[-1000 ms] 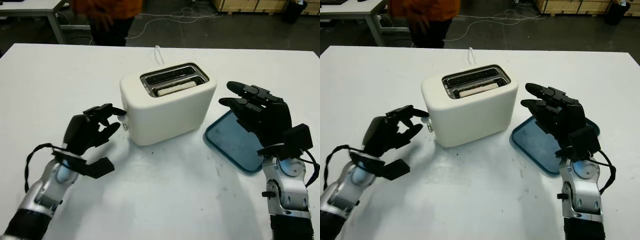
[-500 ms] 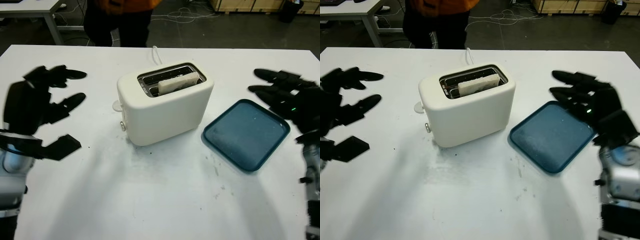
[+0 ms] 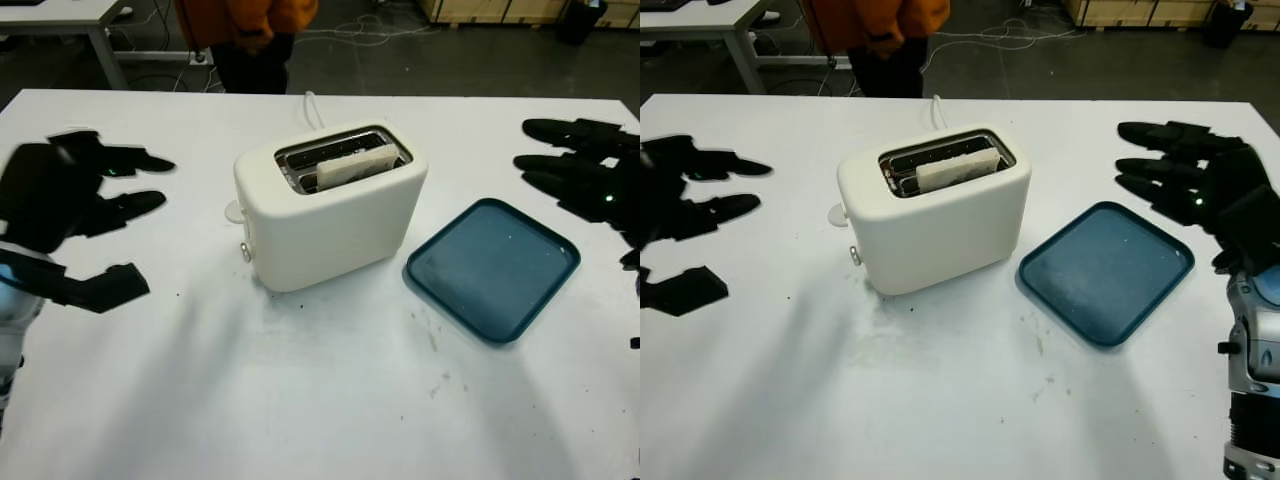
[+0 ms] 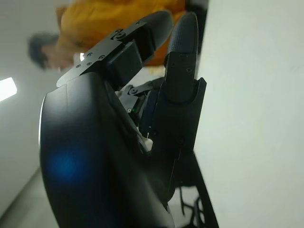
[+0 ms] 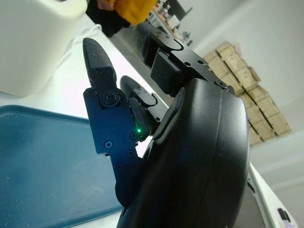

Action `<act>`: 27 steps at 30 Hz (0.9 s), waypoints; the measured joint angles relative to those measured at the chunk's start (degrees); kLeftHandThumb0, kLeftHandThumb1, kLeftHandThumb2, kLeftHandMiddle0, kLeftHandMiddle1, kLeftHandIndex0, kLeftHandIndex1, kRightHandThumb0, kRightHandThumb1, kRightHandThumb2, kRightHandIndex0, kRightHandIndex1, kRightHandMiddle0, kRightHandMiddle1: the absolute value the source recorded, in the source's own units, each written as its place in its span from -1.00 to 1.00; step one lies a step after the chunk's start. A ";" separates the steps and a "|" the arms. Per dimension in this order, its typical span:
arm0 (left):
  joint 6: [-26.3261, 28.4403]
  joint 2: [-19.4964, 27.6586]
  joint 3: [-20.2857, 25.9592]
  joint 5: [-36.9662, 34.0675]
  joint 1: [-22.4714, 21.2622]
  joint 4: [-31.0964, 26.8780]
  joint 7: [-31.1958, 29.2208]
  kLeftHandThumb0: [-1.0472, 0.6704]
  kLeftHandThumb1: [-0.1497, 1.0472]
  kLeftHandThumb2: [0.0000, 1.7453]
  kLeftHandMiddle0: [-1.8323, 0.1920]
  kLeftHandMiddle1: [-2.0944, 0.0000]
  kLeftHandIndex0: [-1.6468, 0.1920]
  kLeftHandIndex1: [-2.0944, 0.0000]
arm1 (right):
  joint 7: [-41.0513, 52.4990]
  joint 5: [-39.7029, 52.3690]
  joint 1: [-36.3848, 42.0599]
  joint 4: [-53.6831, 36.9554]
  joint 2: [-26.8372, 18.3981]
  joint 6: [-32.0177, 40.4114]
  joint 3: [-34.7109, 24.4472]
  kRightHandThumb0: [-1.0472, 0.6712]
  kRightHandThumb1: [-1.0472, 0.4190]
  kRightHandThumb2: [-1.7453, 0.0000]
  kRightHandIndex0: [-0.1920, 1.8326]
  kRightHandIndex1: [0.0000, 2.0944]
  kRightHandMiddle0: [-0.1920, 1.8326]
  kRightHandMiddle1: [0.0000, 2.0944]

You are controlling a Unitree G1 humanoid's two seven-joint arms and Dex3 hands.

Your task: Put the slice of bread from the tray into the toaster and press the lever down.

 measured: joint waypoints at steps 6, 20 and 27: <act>-5.06 -0.11 -3.10 0.40 -2.87 3.86 -0.01 -0.25 0.79 -0.80 0.18 -0.23 -0.33 0.94 | -1.94 3.44 1.31 -0.10 7.90 -2.55 0.23 -0.21 -0.83 0.88 0.24 -0.89 0.13 -0.96; -15.34 -0.34 -4.89 2.08 -5.34 9.78 3.42 -0.13 0.79 -0.78 0.17 -0.30 -0.40 0.92 | -4.36 10.61 3.73 -4.00 17.91 0.31 1.02 -0.20 -0.83 0.76 0.28 -0.87 0.17 -0.97; -15.63 -0.32 -4.93 4.27 -5.96 10.47 3.93 -0.10 0.79 -0.81 0.17 -0.34 -0.40 0.93 | -4.38 10.61 3.88 -4.10 17.98 0.31 0.91 -0.18 -0.83 0.76 0.24 -0.86 0.14 -0.99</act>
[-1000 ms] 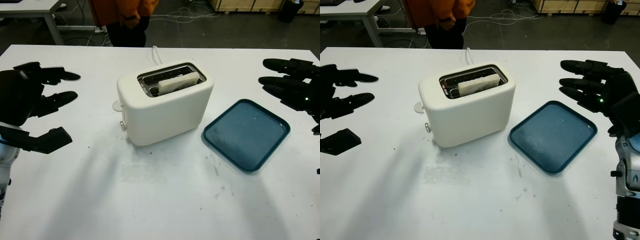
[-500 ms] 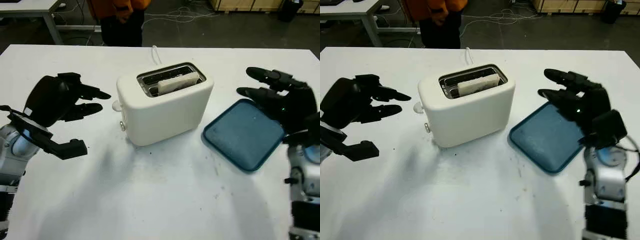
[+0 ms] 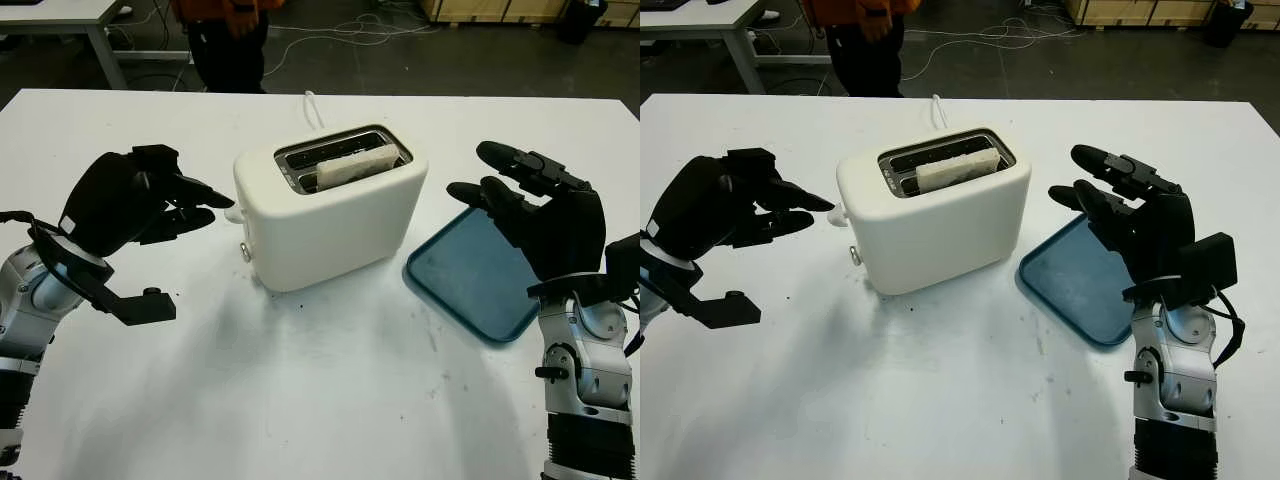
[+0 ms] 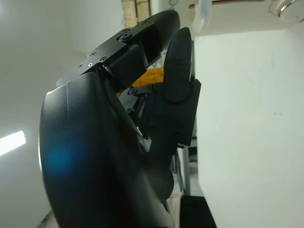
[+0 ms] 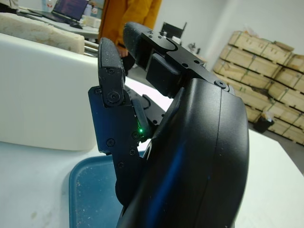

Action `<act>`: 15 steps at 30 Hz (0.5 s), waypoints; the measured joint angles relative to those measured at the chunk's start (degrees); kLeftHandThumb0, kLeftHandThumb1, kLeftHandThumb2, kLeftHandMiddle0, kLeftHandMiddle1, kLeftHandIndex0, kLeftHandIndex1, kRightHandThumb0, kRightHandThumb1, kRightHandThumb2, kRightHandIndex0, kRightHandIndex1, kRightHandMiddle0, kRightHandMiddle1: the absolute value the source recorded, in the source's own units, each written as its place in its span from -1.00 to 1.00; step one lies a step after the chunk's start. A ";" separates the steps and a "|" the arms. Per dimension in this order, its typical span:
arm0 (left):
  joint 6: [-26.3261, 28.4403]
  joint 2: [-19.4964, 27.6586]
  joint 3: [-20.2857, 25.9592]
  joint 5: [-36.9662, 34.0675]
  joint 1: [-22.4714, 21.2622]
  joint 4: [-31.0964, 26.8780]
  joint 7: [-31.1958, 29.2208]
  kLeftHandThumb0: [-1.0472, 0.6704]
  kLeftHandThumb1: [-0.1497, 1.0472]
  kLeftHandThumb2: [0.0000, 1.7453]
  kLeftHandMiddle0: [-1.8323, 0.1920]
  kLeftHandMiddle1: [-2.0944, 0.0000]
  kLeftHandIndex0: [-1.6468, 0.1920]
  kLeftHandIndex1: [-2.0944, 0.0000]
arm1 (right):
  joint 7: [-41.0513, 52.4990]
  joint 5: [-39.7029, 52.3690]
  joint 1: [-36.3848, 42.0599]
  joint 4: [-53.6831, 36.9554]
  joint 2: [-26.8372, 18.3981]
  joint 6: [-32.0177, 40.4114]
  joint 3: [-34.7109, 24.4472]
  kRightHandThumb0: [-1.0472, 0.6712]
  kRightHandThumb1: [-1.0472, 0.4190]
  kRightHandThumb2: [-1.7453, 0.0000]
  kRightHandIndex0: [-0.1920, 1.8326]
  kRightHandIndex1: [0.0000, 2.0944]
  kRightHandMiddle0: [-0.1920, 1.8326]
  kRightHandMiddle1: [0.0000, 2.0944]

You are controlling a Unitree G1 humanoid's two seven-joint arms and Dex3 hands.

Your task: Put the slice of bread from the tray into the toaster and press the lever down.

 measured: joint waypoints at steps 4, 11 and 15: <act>0.41 0.00 -0.27 2.41 -0.79 1.01 0.98 -0.09 0.79 -0.80 0.18 -0.39 -0.39 0.93 | 0.44 0.05 0.31 -0.16 0.10 -0.04 -0.19 -0.18 -0.83 0.76 0.24 -0.84 0.15 -0.99; 2.36 -0.02 -1.42 4.40 -2.16 1.58 1.39 -0.08 0.79 -0.77 0.21 -0.48 -0.37 0.94 | 0.79 0.12 0.86 -0.62 0.26 -0.07 -0.29 -0.19 -0.83 0.79 0.23 -0.81 0.16 -0.99; 2.34 -0.04 -2.52 4.38 -2.88 2.57 1.38 -0.09 0.79 -0.76 0.22 -0.50 -0.37 0.94 | 1.01 0.23 0.93 -0.62 0.29 -0.09 -0.53 -0.21 -0.83 0.80 0.21 -0.79 0.15 -0.99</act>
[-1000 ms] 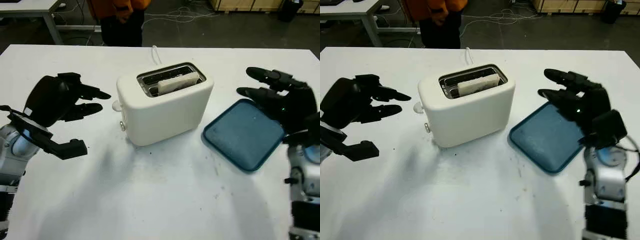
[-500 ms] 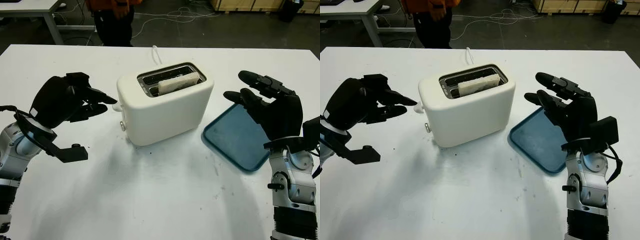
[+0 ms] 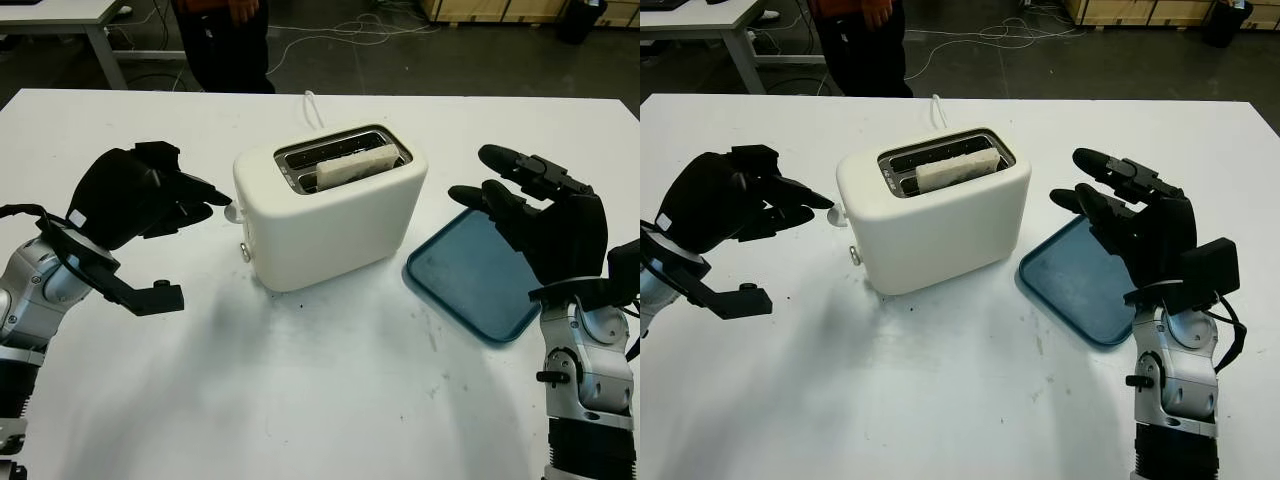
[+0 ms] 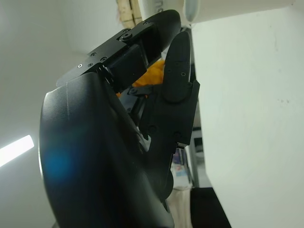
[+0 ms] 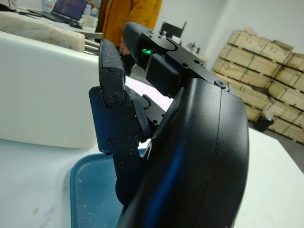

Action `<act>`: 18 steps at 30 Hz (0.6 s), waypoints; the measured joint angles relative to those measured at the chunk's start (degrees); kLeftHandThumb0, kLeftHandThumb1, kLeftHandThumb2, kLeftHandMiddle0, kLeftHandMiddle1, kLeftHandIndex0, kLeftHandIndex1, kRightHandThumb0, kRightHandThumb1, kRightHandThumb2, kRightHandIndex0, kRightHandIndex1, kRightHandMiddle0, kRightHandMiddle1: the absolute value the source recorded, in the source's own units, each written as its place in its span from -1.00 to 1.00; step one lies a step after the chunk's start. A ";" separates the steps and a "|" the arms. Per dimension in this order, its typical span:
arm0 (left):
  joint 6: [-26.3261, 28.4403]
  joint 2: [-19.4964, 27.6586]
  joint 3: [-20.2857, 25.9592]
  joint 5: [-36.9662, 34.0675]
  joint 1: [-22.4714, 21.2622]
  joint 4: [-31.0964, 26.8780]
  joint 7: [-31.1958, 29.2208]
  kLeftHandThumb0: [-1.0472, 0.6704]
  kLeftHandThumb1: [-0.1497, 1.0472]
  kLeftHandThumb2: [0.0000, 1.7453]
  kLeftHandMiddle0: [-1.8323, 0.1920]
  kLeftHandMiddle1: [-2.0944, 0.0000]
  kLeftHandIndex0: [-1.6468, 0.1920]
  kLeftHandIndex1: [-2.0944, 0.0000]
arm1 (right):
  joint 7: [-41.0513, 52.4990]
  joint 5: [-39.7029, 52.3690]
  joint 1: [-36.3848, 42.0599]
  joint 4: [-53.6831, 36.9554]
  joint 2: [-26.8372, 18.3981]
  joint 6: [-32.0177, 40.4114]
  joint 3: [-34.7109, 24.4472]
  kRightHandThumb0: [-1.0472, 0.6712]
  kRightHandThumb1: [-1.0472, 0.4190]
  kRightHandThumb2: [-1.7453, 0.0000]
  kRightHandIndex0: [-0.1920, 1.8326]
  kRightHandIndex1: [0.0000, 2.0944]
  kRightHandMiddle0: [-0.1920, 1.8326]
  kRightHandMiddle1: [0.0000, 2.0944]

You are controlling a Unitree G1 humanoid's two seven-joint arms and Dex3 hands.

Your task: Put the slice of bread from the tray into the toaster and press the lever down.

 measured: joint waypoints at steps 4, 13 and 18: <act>-0.03 -0.11 -0.61 -0.01 -0.35 0.36 0.02 -0.09 0.79 -0.78 0.20 -0.43 -0.37 0.94 | 0.02 -0.03 0.03 0.00 0.00 -0.31 -0.03 -0.20 -0.83 0.80 0.20 -0.77 0.15 -0.99; -0.37 -0.42 -0.97 -0.61 -0.58 1.13 0.19 -0.10 0.79 -0.77 0.23 -0.45 -0.36 0.94 | -0.03 -0.02 0.04 0.00 0.00 -0.35 -0.11 -0.18 -0.83 0.79 0.18 -0.73 0.16 -1.00; -0.34 -0.43 -0.98 -0.68 -0.57 0.94 0.07 -0.10 0.79 -0.76 0.23 -0.48 -0.36 0.94 | -0.03 -0.03 0.04 0.01 0.05 -0.35 -0.11 -0.19 -0.83 0.80 0.16 -0.70 0.16 -1.00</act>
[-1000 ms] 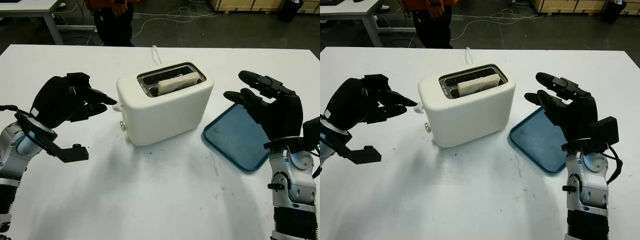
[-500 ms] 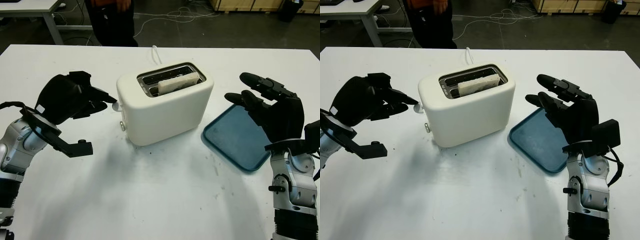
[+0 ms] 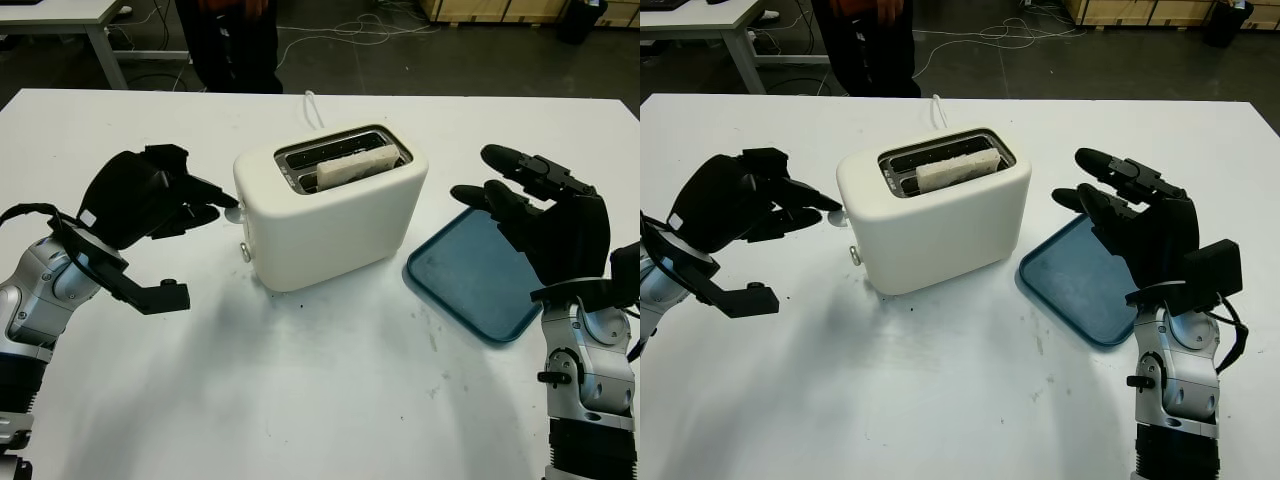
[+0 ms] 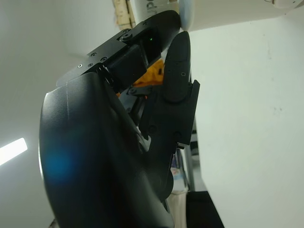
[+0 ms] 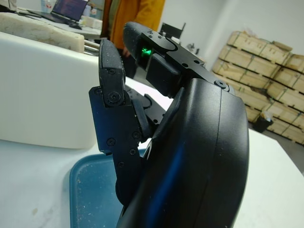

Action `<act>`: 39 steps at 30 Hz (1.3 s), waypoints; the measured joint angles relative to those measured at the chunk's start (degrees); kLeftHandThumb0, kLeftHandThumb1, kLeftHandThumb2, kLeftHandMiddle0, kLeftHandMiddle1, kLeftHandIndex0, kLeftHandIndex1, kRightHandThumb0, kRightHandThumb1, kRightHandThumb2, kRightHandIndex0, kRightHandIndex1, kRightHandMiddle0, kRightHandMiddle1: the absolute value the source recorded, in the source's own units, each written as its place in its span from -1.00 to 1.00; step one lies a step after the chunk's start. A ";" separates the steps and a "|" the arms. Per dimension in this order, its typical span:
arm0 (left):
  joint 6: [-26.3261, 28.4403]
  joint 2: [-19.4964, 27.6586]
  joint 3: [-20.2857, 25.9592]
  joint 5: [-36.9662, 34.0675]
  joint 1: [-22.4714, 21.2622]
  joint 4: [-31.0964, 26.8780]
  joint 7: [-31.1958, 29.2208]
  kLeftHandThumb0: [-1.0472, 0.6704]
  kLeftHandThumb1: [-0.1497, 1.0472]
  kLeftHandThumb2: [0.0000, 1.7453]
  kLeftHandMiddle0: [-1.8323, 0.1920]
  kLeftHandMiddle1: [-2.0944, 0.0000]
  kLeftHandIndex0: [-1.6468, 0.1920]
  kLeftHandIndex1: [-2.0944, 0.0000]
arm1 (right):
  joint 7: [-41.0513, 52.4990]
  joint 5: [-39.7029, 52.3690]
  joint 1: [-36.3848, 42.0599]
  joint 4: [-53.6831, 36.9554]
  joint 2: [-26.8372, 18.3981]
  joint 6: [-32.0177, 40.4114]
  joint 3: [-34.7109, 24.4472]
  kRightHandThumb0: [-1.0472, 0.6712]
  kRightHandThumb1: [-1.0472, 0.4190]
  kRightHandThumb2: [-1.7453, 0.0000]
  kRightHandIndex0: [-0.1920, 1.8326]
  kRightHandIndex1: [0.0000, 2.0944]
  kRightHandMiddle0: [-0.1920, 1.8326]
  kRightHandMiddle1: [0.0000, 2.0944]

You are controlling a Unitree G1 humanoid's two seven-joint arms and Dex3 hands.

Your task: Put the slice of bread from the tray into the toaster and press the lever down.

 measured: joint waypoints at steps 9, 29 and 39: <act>0.12 -0.04 -0.01 -0.51 0.00 -0.11 -0.85 -0.09 0.79 -0.76 0.22 -0.48 -0.36 0.94 | -0.11 -0.12 0.00 0.00 0.01 0.00 0.01 -0.19 -0.83 0.80 0.14 -0.65 0.16 -1.00; -0.01 -0.07 -0.01 -1.19 0.08 -1.20 -1.91 -0.07 0.79 -0.80 0.21 -0.47 -0.36 0.92 | 0.01 0.35 0.00 -0.01 0.32 0.00 -0.01 -0.17 -0.83 0.78 0.10 -0.58 0.17 -1.00; 0.03 -0.07 0.01 -1.73 0.61 -2.27 -2.37 -0.08 0.79 -0.79 0.20 -0.44 -0.37 0.91 | -0.34 0.33 0.00 -0.01 0.32 0.01 0.01 -0.16 -0.83 0.78 0.08 -0.54 0.17 -1.00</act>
